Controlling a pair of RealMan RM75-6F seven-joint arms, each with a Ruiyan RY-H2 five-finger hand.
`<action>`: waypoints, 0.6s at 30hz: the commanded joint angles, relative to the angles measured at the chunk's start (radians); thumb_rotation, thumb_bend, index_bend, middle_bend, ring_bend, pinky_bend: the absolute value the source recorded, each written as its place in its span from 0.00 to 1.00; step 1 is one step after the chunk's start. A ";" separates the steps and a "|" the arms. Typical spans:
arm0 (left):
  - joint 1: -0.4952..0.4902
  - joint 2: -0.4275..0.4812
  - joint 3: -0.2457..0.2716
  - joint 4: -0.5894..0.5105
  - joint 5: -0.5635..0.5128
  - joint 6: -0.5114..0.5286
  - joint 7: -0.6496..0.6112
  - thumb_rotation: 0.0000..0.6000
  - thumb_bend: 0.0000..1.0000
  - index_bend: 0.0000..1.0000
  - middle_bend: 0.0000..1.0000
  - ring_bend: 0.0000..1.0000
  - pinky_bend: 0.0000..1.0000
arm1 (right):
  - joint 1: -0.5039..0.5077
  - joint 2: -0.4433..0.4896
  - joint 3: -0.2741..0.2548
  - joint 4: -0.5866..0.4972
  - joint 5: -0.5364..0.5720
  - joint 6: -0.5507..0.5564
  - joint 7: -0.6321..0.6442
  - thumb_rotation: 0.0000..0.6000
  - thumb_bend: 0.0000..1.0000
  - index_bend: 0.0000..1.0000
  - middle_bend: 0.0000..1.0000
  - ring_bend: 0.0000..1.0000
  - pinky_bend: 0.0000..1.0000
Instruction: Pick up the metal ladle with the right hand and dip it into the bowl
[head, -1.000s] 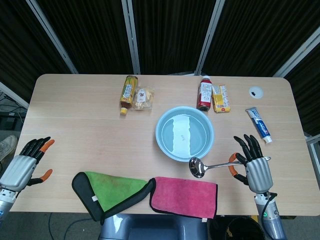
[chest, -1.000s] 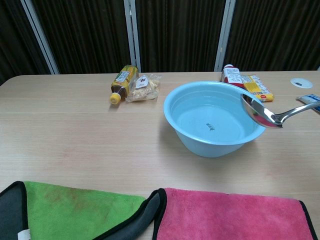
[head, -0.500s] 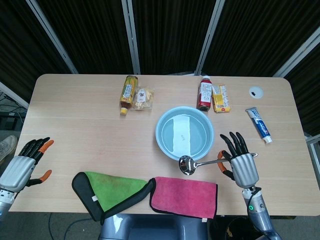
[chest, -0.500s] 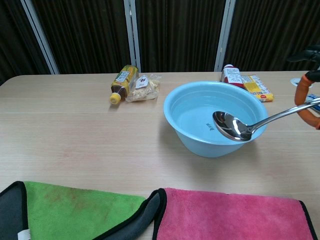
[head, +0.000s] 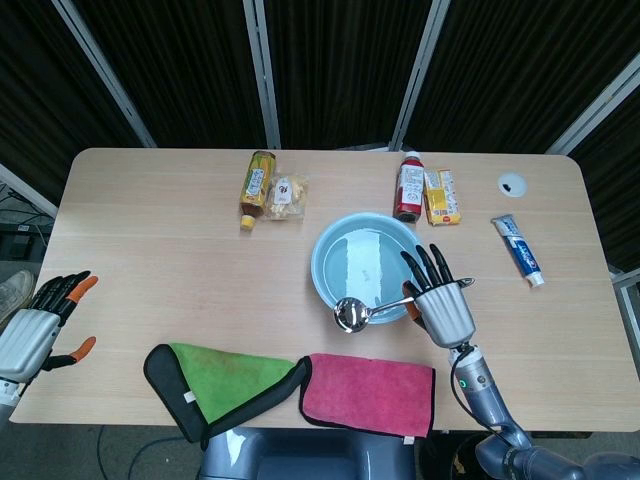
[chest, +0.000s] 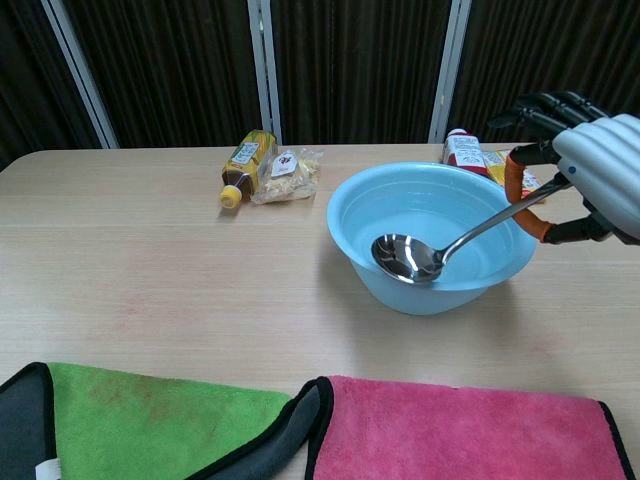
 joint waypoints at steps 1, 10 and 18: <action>0.001 0.001 -0.001 0.000 -0.002 0.001 0.001 1.00 0.33 0.00 0.00 0.00 0.00 | 0.019 0.011 0.016 -0.020 0.007 -0.002 -0.015 1.00 0.38 0.73 0.13 0.00 0.00; 0.004 -0.002 -0.003 -0.003 -0.007 0.001 0.014 1.00 0.33 0.00 0.00 0.00 0.00 | 0.072 0.005 0.044 0.024 0.048 -0.041 -0.013 1.00 0.38 0.73 0.13 0.00 0.00; 0.000 -0.014 -0.012 0.001 -0.032 -0.018 0.044 1.00 0.33 0.00 0.00 0.00 0.00 | 0.138 -0.063 0.047 0.215 0.067 -0.084 0.071 1.00 0.38 0.73 0.13 0.00 0.00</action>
